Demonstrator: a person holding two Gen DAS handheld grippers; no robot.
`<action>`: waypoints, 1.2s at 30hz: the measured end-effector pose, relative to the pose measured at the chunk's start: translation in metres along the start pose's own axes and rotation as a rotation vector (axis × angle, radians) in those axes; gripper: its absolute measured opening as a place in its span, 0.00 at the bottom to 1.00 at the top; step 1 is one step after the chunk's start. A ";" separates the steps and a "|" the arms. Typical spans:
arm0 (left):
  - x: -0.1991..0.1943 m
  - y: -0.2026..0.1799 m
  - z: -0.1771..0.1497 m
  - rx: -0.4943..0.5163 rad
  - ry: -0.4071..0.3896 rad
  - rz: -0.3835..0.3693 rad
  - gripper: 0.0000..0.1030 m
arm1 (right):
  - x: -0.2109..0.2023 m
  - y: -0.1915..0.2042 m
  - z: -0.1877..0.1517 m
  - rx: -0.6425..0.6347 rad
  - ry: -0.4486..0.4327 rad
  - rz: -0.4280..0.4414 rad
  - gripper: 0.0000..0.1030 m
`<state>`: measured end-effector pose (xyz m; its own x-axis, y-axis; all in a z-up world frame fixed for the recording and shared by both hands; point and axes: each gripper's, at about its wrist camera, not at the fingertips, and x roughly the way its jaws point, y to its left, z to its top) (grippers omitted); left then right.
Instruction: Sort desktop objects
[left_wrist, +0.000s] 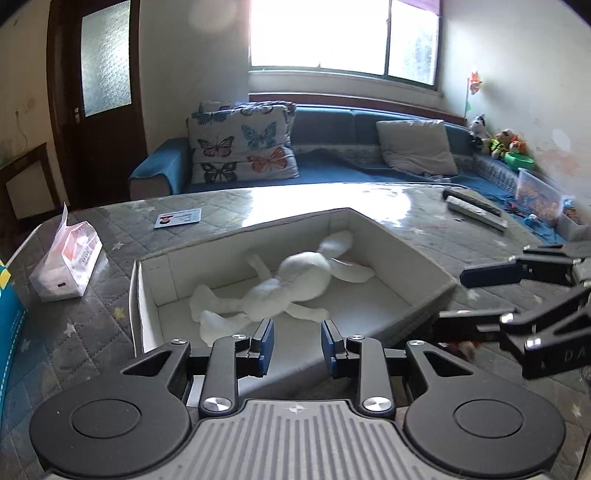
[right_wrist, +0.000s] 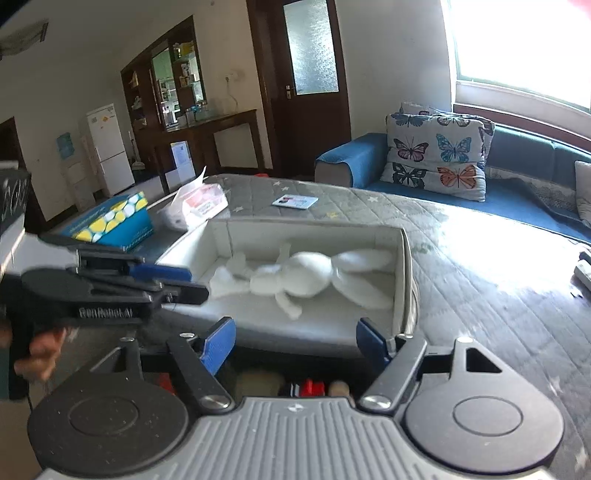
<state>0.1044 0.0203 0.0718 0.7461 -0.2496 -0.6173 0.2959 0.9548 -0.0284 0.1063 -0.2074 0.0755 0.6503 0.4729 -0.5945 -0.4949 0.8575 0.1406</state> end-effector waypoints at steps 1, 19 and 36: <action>-0.004 -0.003 -0.003 -0.002 0.004 -0.010 0.31 | -0.008 0.001 -0.008 -0.002 0.001 0.003 0.72; -0.023 -0.061 -0.059 -0.019 0.097 -0.259 0.31 | -0.044 0.011 -0.097 0.052 0.094 0.043 0.82; -0.005 -0.064 -0.060 -0.087 0.177 -0.372 0.31 | -0.018 0.013 -0.109 0.079 0.136 0.059 0.69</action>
<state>0.0453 -0.0302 0.0294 0.4817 -0.5554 -0.6779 0.4685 0.8169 -0.3364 0.0255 -0.2271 0.0012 0.5350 0.4955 -0.6842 -0.4794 0.8450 0.2371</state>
